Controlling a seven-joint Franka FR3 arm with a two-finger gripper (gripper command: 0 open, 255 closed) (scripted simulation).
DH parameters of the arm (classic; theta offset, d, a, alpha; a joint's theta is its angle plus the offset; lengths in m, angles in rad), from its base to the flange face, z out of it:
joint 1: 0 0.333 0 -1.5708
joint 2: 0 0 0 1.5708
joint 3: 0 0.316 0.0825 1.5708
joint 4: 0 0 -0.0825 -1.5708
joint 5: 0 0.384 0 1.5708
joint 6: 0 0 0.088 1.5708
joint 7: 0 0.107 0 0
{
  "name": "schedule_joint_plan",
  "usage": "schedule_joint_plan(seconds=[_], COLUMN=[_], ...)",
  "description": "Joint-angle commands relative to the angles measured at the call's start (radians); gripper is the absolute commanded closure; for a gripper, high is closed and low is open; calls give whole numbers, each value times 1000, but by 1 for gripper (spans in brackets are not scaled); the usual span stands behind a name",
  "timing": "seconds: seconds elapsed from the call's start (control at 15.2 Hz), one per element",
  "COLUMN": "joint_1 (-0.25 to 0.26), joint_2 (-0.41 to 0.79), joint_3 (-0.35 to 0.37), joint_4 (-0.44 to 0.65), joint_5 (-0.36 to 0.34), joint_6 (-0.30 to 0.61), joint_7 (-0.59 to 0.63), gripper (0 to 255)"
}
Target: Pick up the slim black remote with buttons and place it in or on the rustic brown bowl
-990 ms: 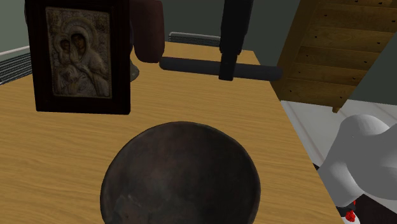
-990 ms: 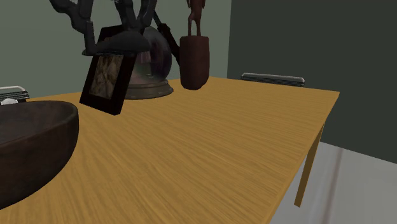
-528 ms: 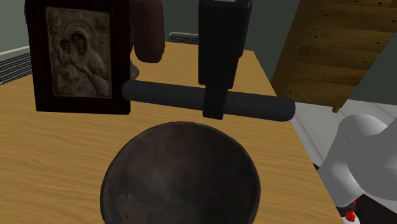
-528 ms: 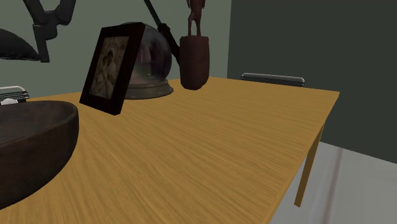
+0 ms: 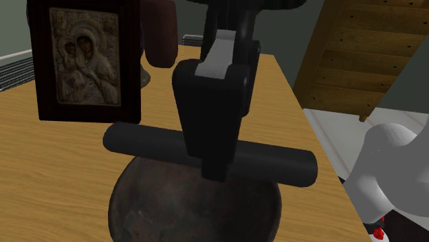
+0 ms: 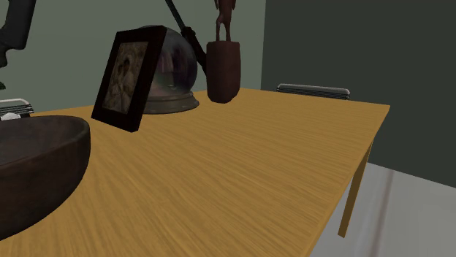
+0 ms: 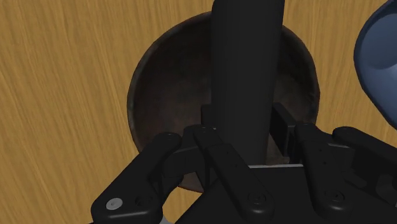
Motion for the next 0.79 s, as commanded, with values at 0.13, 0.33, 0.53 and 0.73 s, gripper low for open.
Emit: schedule_joint_plan(seconds=[0.13,0.33,0.53,0.73], joint_1=[4,8,8,8], joint_2=[-24,-38,-38,-38], joint_3=[-4,-3,-3,-3], joint_4=[-76,-134,-134,-134], joint_5=[12,20,20,20], joint_6=[54,99,99,99], joint_7=[-16,-26,-26,-26], gripper=[255,255,255,255])
